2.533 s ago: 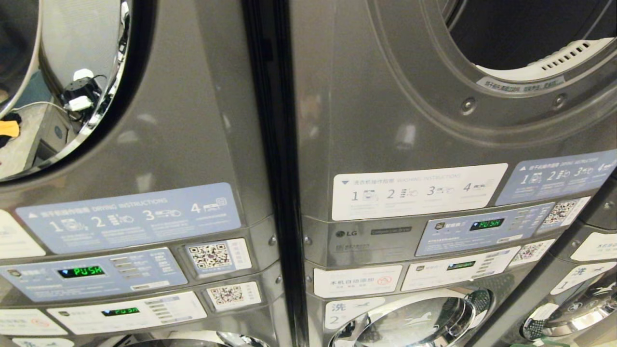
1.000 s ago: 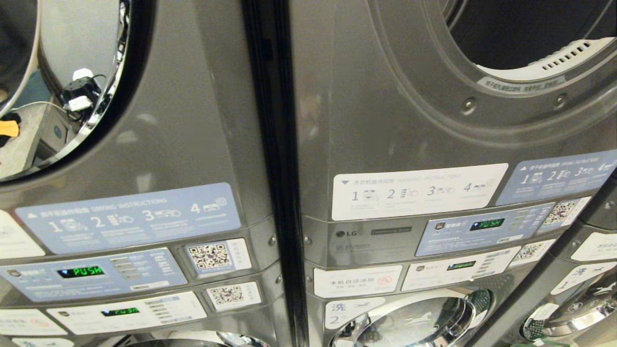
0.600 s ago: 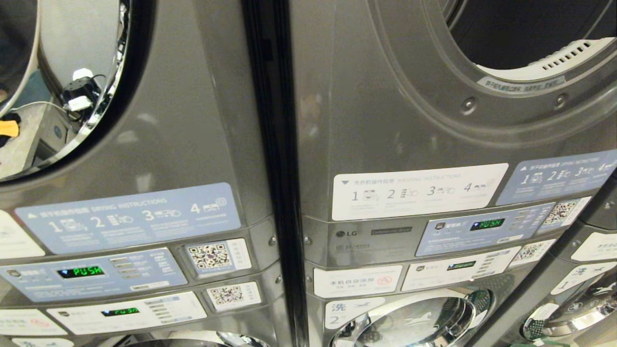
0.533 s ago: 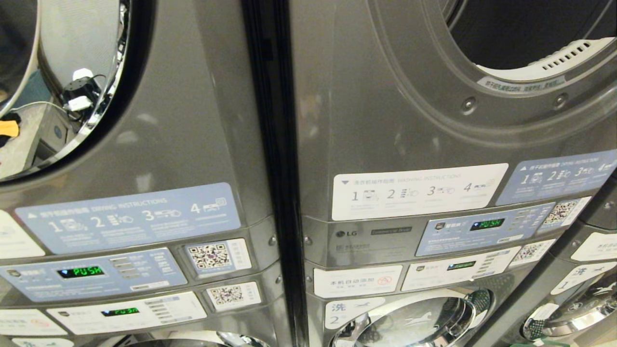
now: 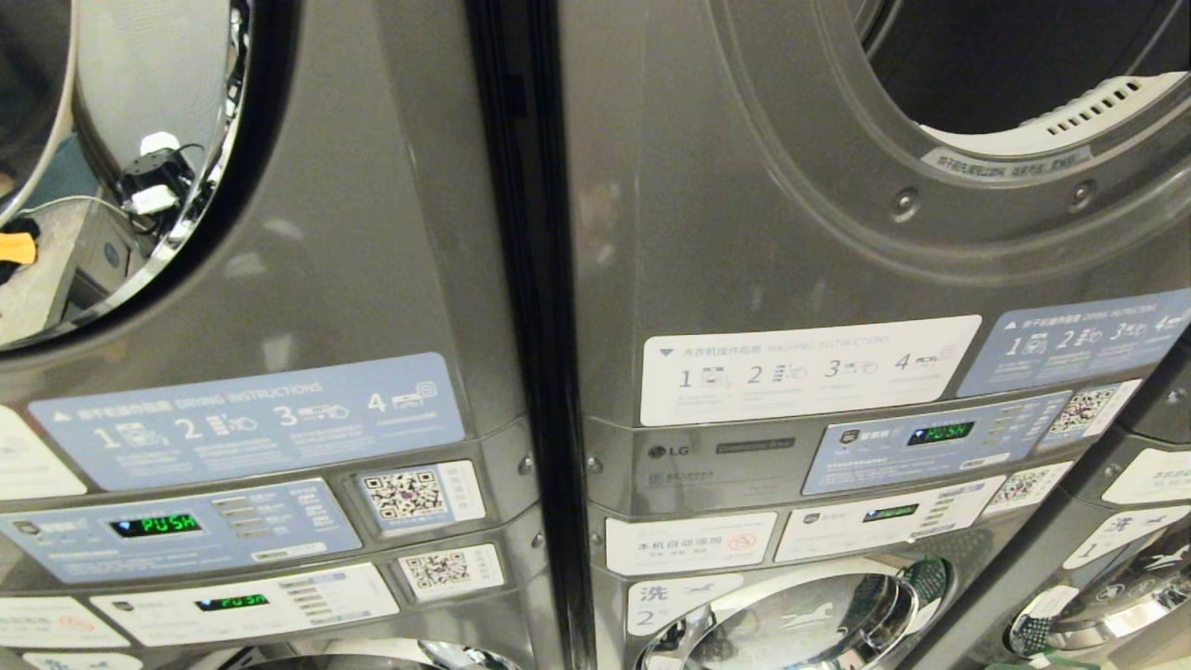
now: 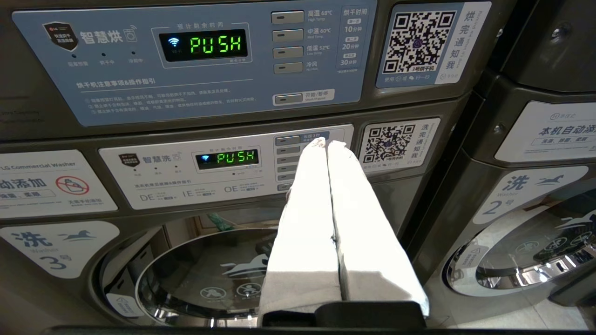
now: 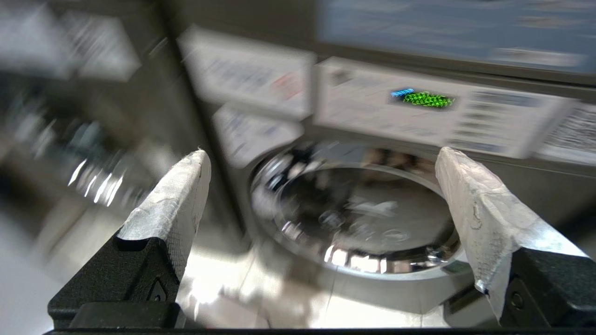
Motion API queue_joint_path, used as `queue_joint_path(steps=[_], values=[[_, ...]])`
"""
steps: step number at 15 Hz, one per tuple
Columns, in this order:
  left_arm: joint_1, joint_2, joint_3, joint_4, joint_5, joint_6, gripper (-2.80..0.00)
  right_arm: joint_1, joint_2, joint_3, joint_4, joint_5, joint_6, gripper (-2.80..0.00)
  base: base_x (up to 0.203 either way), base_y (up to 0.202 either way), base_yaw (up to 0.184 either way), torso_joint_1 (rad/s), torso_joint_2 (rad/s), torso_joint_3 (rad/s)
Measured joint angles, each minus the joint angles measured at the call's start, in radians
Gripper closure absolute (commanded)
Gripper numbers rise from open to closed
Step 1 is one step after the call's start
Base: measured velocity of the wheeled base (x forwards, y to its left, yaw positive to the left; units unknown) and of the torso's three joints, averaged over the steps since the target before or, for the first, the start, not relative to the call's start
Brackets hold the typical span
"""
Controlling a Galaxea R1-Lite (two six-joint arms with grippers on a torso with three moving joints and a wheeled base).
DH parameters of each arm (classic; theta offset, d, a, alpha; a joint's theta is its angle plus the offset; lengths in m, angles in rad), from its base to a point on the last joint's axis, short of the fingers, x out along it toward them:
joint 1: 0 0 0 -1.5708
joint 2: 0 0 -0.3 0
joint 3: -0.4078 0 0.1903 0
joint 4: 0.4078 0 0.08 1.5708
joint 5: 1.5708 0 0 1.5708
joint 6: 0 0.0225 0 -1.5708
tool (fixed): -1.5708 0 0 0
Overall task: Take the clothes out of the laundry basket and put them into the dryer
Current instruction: Open the dryer
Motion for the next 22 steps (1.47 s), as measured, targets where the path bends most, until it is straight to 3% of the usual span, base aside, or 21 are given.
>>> queue_joint_path(steps=[1,2,4,7,9,13,15,22], values=[[0.000,0.000,0.000,0.001,0.000,-0.002,0.00,0.000,0.000,0.000,0.065,0.062,-0.029,-2.80,0.000,0.000,0.000,0.000,0.00,0.000],[0.000,0.000,0.000,0.001,0.000,-0.003,0.00,0.000,0.000,0.000,0.111,0.074,-0.027,-2.80,0.000,0.000,0.000,0.000,0.00,0.000],[0.000,0.000,0.000,0.002,0.000,-0.003,0.00,0.000,0.000,0.000,0.097,0.043,0.032,-2.80,0.000,0.000,0.000,0.000,0.00,0.000],[0.000,0.000,0.000,0.002,0.000,-0.003,0.00,-0.029,0.020,-0.002,0.106,0.040,0.037,-2.80,0.000,0.000,0.000,0.000,0.00,0.000],[0.000,0.000,0.000,0.001,0.000,-0.001,0.00,-0.116,0.058,-0.003,0.108,0.040,0.034,-2.80,0.000,0.000,0.000,0.000,0.00,0.000],[0.000,0.000,0.000,0.002,0.000,-0.003,0.00,-0.418,0.110,-0.003,0.108,0.039,0.021,-2.80,0.000,0.000,0.000,0.000,0.00,0.000],[0.000,0.000,0.000,0.002,0.000,-0.002,0.00,-0.525,0.065,-0.003,0.108,0.041,0.015,-2.80,0.000,0.000,0.000,0.000,0.00,0.000],[0.000,0.000,0.000,0.002,0.000,-0.002,0.00,-0.537,-0.240,0.001,0.102,0.059,-0.048,-2.80,0.000,0.000,0.000,0.000,0.00,0.000]])
